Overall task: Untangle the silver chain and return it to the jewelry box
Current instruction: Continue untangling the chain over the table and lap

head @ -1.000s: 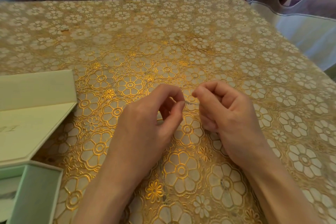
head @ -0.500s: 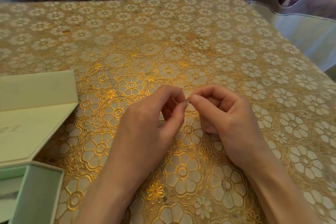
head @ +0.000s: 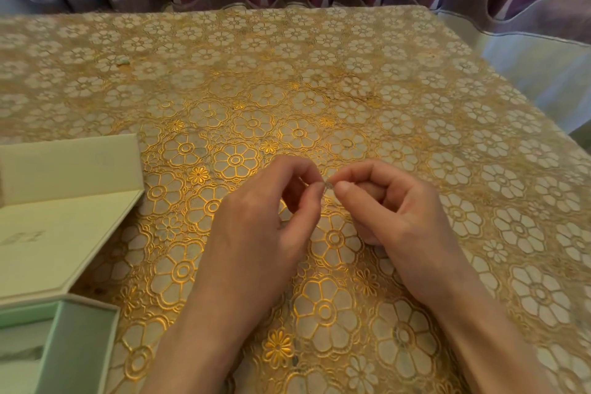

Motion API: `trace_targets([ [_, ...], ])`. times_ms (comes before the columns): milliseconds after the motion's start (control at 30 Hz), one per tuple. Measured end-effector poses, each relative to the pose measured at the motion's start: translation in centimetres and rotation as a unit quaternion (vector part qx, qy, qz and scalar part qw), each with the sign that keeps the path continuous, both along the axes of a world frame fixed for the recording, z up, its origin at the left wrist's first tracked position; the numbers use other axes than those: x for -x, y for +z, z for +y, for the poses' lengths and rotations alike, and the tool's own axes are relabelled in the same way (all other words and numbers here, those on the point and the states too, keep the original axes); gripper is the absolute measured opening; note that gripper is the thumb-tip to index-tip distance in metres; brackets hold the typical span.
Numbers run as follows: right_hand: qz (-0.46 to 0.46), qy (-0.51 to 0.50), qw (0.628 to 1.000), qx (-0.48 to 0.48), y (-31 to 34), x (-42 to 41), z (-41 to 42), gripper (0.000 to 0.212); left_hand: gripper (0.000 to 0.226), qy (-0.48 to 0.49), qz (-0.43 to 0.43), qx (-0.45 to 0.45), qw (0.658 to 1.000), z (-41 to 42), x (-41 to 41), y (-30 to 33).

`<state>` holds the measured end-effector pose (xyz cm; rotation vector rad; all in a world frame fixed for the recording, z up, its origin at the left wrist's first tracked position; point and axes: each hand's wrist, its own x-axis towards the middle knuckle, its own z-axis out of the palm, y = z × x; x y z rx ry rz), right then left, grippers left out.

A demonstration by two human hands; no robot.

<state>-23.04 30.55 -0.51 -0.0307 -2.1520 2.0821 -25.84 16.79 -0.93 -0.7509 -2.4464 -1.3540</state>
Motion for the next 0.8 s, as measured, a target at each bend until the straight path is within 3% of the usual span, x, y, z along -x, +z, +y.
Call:
trace_targets([
  [800,0.021,0.009,1.000,-0.010,-0.19,0.07,0.04,0.004,0.007,-0.015,-0.034,-0.048,0.998,-0.01,0.45,-0.09],
])
